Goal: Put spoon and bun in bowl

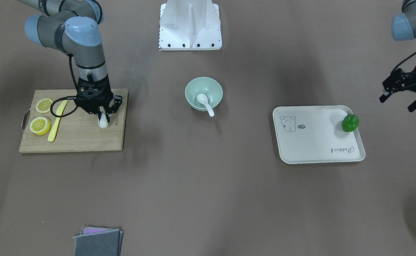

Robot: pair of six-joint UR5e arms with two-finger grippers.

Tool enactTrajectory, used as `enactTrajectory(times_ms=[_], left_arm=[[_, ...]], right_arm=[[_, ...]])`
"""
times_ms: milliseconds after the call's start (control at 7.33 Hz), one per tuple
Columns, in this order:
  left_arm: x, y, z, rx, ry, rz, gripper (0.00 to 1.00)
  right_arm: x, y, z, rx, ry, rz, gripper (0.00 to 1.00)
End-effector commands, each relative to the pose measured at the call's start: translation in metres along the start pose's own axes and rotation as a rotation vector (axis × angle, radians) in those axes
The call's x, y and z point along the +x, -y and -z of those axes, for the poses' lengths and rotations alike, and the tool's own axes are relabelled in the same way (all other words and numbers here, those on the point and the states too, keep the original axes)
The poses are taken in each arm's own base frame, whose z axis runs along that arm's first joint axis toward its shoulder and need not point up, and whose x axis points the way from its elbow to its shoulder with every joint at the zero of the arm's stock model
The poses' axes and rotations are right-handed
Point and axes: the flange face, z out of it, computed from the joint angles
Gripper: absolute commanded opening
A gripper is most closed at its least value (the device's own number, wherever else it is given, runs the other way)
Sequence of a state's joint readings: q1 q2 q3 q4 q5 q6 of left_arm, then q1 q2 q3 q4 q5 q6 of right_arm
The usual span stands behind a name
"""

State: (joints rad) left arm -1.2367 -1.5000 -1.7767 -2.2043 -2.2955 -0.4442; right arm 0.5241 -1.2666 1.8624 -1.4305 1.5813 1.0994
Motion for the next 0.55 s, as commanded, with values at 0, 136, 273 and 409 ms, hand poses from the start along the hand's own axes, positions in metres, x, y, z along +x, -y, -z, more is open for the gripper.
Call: enactTrajectory(times_ms=[0,136,273,409], left_arm=[[0.0,0.001,-0.001,-0.001,-0.001,0.002,0.98],[-0.001,0.0,-0.001,-0.001,0.001,0.003,0.98],[-0.001,0.0,-0.002,-0.003,0.001,0.003,0.98],[-0.002,0.001,-0.004,-0.005,0.002,0.005,0.98]], right_arm=[[-0.08,-0.001,0.034,-0.019,0.062,-0.117,0.0],[-0.127,-0.009,0.057,-0.036,0.104,-0.205,0.0],[-0.174,-0.02,0.086,-0.048,0.163,-0.282,0.0],[-0.213,-0.029,0.113,-0.013,0.219,-0.328,0.0]])
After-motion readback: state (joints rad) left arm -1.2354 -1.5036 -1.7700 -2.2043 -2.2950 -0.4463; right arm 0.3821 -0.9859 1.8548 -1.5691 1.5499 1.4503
